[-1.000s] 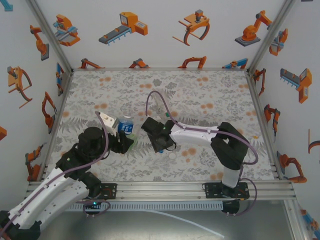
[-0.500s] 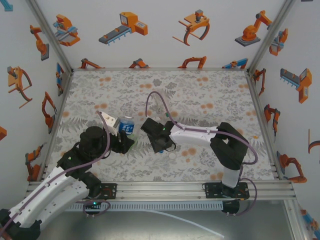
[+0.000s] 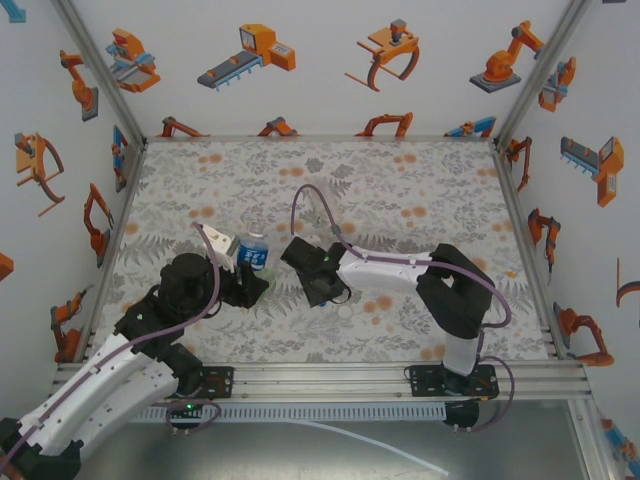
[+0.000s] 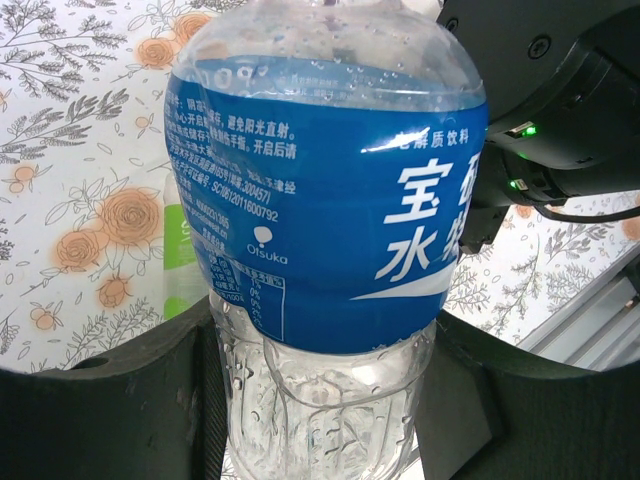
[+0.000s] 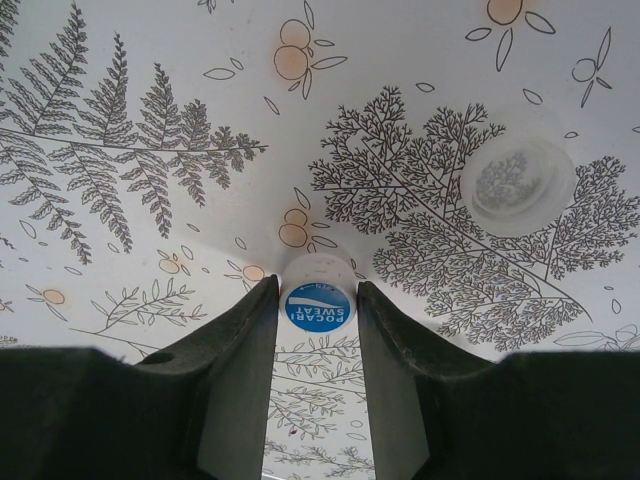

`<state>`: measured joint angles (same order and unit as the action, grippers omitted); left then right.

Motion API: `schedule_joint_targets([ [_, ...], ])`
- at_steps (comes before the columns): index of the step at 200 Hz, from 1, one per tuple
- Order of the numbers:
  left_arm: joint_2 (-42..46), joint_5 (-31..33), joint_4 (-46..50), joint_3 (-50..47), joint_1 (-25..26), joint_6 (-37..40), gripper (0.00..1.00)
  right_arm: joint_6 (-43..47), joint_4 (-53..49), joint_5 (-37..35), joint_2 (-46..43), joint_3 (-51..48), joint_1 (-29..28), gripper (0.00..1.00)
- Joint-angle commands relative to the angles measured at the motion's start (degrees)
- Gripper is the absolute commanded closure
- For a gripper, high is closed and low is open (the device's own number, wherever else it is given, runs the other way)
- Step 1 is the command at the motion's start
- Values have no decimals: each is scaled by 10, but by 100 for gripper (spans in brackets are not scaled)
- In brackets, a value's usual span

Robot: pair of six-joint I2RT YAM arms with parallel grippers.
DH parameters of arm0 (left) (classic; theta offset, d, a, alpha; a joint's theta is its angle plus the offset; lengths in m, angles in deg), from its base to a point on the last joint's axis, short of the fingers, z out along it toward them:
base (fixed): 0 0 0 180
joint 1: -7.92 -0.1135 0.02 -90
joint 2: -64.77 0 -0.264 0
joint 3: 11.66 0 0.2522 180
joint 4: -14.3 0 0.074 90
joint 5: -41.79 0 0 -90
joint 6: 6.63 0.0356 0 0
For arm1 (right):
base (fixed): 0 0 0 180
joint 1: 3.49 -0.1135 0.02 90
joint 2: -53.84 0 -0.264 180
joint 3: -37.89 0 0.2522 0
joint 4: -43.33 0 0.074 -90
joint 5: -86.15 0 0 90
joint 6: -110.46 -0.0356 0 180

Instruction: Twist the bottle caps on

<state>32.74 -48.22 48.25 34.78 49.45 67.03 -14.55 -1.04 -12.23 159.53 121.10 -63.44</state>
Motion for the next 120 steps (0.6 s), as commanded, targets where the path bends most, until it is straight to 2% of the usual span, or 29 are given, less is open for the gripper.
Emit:
schedule_joint_targets([
  [1, 1, -5, -11, -5, -3, -12, 98, -11, -7, 3, 6, 0, -4, 63],
  [120, -4, -6, -17, -9, -2, -17, 98, -12, -17, 14, 6, 6, -9, 59],
])
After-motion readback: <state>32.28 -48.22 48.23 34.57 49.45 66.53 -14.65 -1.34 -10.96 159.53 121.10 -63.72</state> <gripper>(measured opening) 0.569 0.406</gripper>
